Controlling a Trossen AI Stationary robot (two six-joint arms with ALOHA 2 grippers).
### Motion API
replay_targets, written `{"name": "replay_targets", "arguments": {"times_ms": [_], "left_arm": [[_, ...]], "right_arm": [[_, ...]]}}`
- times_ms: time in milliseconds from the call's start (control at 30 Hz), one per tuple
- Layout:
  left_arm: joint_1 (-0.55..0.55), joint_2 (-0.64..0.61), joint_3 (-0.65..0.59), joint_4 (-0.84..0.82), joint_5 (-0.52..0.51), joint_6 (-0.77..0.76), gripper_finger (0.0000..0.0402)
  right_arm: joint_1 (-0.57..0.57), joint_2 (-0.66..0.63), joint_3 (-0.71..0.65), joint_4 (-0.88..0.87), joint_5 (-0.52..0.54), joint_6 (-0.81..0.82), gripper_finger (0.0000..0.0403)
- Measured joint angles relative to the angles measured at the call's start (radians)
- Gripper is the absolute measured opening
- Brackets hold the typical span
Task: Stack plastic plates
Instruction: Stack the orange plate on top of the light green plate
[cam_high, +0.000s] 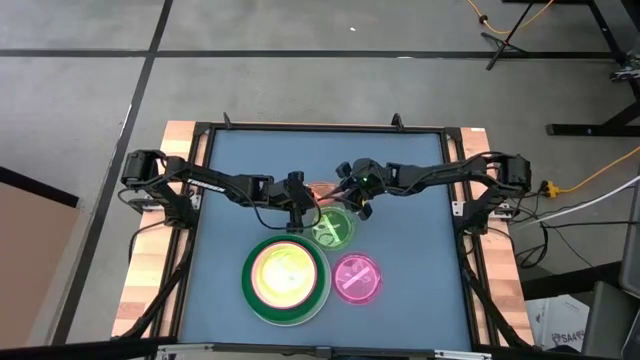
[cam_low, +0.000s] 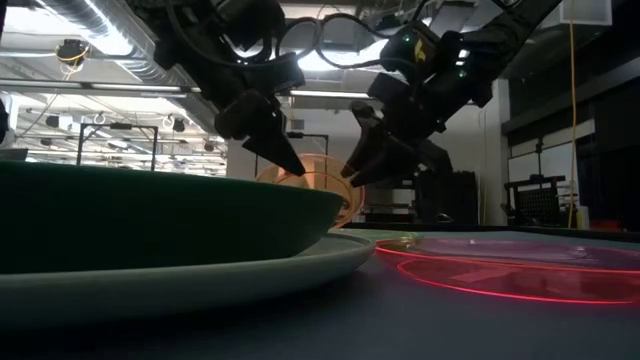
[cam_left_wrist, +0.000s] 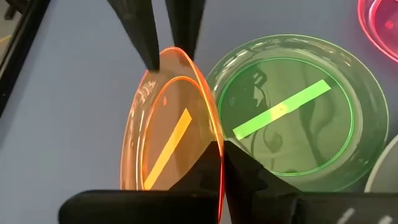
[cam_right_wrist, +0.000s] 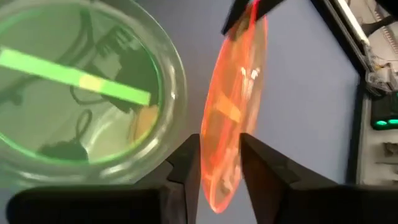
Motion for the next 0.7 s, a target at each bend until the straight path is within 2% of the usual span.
{"name": "replay_targets", "arguments": {"times_ms": [433,567,700], "left_arm": [[-0.075,0.000,0.000,0.039,-0.107,0.012,0.0000],[-0.100,-0.001,0.001,0.071,-0.132,0.035,0.0000],[-0.144,-0.001,0.043,0.029,-0.157,0.048,0.0000]], "right_arm": [[0.000,-0.199,0.000,-0.303,0.104,-0.064,0.0104],[0.000,-0.215,0.000,-0.340,0.129,-0.035,0.0104],[0.000,-0.215,0.000,-0.363,0.130,-0.007,0.0104]]}}
